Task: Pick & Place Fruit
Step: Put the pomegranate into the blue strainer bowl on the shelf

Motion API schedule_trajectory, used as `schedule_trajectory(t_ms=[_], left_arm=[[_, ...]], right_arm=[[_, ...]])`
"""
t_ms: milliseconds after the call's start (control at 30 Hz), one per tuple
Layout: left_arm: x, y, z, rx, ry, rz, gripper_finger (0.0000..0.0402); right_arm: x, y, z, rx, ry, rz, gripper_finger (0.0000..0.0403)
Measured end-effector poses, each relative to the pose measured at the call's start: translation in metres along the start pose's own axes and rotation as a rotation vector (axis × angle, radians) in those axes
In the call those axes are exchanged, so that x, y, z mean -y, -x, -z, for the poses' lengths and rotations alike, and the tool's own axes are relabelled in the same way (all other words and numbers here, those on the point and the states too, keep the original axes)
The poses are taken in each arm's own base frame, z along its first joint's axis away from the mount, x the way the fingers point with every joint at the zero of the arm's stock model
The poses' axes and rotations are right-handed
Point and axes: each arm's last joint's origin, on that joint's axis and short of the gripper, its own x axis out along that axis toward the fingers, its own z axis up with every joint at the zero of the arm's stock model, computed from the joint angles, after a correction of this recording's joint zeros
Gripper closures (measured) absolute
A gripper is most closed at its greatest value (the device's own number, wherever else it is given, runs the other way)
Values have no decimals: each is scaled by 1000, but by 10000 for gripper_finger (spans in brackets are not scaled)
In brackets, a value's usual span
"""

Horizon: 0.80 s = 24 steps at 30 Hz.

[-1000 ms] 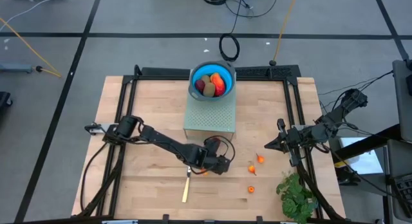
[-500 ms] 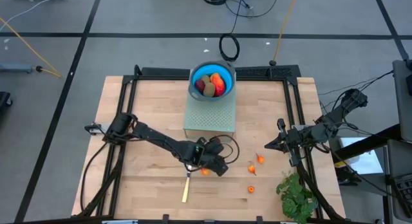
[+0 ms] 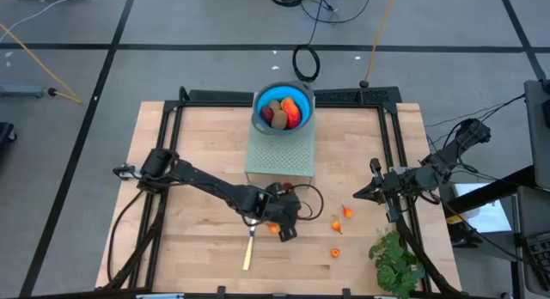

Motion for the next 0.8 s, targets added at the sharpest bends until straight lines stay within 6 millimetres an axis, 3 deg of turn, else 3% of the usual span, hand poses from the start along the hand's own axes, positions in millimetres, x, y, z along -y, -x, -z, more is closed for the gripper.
schedule_trajectory(t_ms=[267,467,633,800], left_arm=[[-8,36,-21,87,-27,35,224],[-15,37,-25,86,0,49,218],[-12,33,-23,65,-7,76,168],[-9,24,-19,54,-4,63,77]], right_arm=[[0,0,2,-16,21,3,403],[0,0,2,-16,65,2,403],[0,0,2,-16,68,2,403],[0,0,2,-16,79,2,403]])
